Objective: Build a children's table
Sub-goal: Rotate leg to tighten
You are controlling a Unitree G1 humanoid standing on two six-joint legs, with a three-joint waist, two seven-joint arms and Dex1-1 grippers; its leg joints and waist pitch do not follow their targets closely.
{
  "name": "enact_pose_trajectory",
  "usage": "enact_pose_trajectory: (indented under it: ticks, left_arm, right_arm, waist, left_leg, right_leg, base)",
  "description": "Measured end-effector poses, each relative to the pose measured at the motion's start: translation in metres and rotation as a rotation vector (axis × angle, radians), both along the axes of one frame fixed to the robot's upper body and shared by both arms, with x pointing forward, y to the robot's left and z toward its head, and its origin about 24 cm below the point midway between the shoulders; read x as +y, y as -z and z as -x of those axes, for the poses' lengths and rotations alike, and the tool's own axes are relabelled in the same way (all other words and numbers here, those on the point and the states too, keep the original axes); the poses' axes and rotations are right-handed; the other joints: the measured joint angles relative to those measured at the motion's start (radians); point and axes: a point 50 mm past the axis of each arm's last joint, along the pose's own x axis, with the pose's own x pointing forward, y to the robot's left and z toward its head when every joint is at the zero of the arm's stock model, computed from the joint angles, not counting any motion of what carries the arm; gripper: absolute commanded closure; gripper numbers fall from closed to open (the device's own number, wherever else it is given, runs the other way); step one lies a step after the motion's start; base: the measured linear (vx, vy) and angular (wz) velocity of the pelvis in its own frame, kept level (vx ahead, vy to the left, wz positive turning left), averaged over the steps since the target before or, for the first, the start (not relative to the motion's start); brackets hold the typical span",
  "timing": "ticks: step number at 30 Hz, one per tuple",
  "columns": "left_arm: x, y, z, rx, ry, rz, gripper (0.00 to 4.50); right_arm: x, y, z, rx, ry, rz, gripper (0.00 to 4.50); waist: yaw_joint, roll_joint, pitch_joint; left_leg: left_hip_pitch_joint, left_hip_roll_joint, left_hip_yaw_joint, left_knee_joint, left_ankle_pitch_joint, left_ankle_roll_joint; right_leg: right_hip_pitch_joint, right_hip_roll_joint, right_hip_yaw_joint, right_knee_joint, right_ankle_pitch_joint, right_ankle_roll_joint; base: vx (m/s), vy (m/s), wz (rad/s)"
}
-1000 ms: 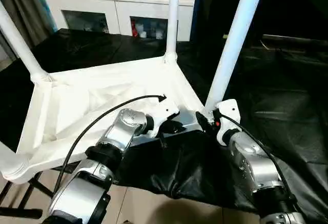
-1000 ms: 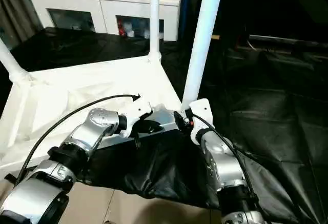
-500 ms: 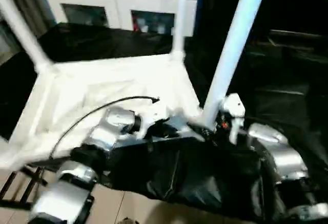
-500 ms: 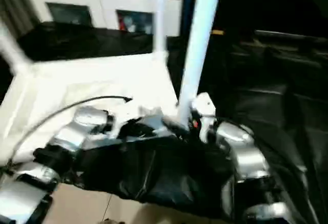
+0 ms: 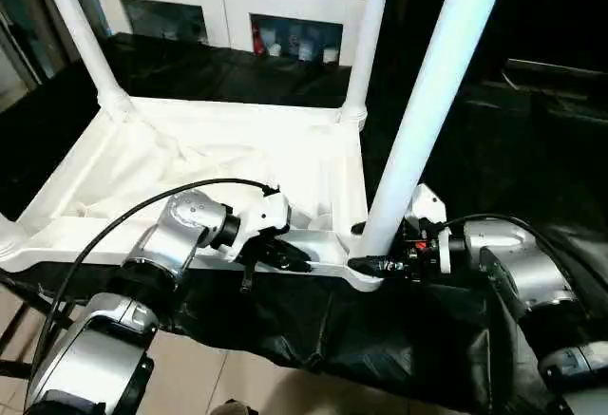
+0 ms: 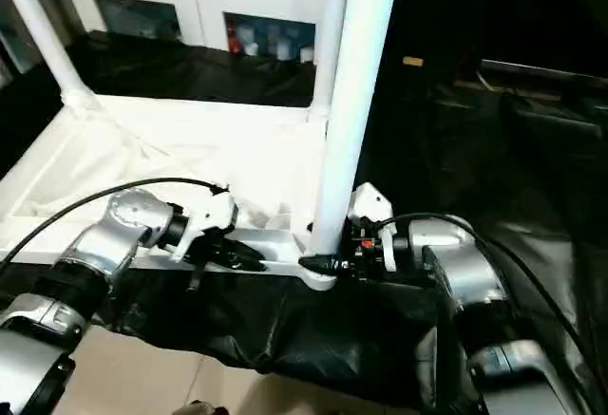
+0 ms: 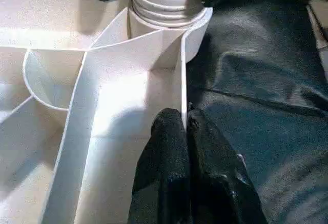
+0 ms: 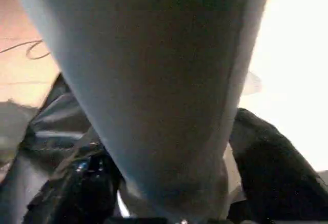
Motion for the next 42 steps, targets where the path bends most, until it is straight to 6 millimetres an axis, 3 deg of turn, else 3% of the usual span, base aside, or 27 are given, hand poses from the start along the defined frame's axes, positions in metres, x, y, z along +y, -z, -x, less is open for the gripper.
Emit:
enact_pose_trajectory:
  ticks: [6, 15, 24, 27, 30, 32, 36, 38, 42]
  left_arm:
    - [0.002, -0.001, -0.003, 0.027, 0.002, 0.002, 4.50]
    - [0.002, 0.002, -0.005, 0.058, -0.065, 0.022, 4.50]
    - [-0.035, 0.007, -0.018, 0.020, -0.339, 0.044, 4.50]
    - [-0.042, 0.010, -0.016, 0.026, -0.375, 0.054, 4.50]
    - [-0.044, 0.010, -0.015, 0.021, -0.374, 0.057, 4.50]
    - [-0.045, 0.010, -0.015, 0.017, -0.370, 0.059, 4.50]
    - [-0.045, 0.009, -0.015, 0.001, -0.360, 0.066, 4.50]
    - [-0.045, 0.009, -0.013, -0.012, -0.344, 0.074, 4.50]
    - [-0.039, 0.007, -0.010, -0.019, -0.267, 0.079, 4.50]
  right_arm:
    - [0.002, 0.000, -0.002, 0.007, -0.060, 0.001, 2.06]
    - [0.005, 0.001, -0.004, -0.015, 0.002, -0.025, 2.18]
    - [0.021, 0.011, -0.011, -0.111, 0.738, -0.080, 2.51]
    - [0.029, 0.011, -0.009, -0.127, 0.896, -0.059, 2.53]
    - [0.029, 0.011, -0.006, -0.140, 0.922, -0.054, 2.53]
    - [0.028, 0.011, -0.005, -0.146, 0.928, -0.058, 1.98]
    - [0.026, 0.009, -0.005, -0.120, 0.913, -0.090, 1.66]
    - [0.021, 0.008, -0.005, -0.109, 0.862, -0.097, 1.44]
    - [0.010, 0.003, -0.004, -0.091, 0.659, -0.101, 1.44]
  waist:
    - [0.002, 0.000, 0.000]
    - [-0.001, 0.001, 0.000]
    - [-0.014, 0.001, -0.001]
    - [-0.015, 0.006, -0.003]
    - [-0.015, 0.011, -0.006]
    - [-0.014, 0.012, -0.007]
    - [-0.015, 0.012, -0.007]
    - [-0.014, 0.012, -0.007]
    - [-0.014, 0.011, -0.007]
  left_leg:
    - [0.000, 0.000, 0.000, 0.001, 0.000, 0.000]
    - [0.002, 0.002, 0.000, 0.007, 0.000, -0.001]
    - [0.009, 0.002, -0.001, 0.008, 0.003, -0.005]
    - [0.011, 0.001, -0.002, 0.005, 0.003, -0.005]
    - [0.011, -0.001, -0.002, 0.000, 0.003, -0.005]
    - [0.011, -0.002, -0.002, 0.000, 0.003, -0.005]
    - [0.010, -0.003, -0.002, 0.000, 0.003, -0.005]
    - [0.008, -0.003, -0.002, 0.000, 0.003, -0.005]
    - [0.002, -0.003, -0.002, -0.001, 0.002, -0.005]
  right_leg:
    - [0.000, 0.000, 0.000, 0.002, 0.000, 0.000]
    - [0.000, 0.000, 0.000, 0.009, 0.000, -0.001]
    - [0.005, 0.000, 0.001, 0.011, -0.004, 0.007]
    - [0.006, 0.000, 0.001, 0.005, -0.005, 0.008]
    - [0.008, 0.000, 0.002, -0.003, -0.005, 0.008]
    - [0.008, 0.000, 0.003, -0.003, -0.004, 0.007]
    - [0.007, 0.000, 0.003, -0.003, -0.004, 0.007]
    - [0.005, -0.001, 0.003, -0.002, -0.004, 0.007]
    - [0.001, 0.000, 0.003, -0.001, 0.002, 0.000]
  base:
    - [0.000, 0.000, 0.00]
    - [0.000, 0.000, 0.00]
    - [0.000, 0.000, 0.00]
    - [0.000, 0.000, 0.00]
    - [0.000, 0.000, 0.00]
    - [0.000, 0.000, 0.00]
    - [0.000, 0.000, 0.00]
    - [0.000, 0.000, 0.00]
    - [0.000, 0.000, 0.00]
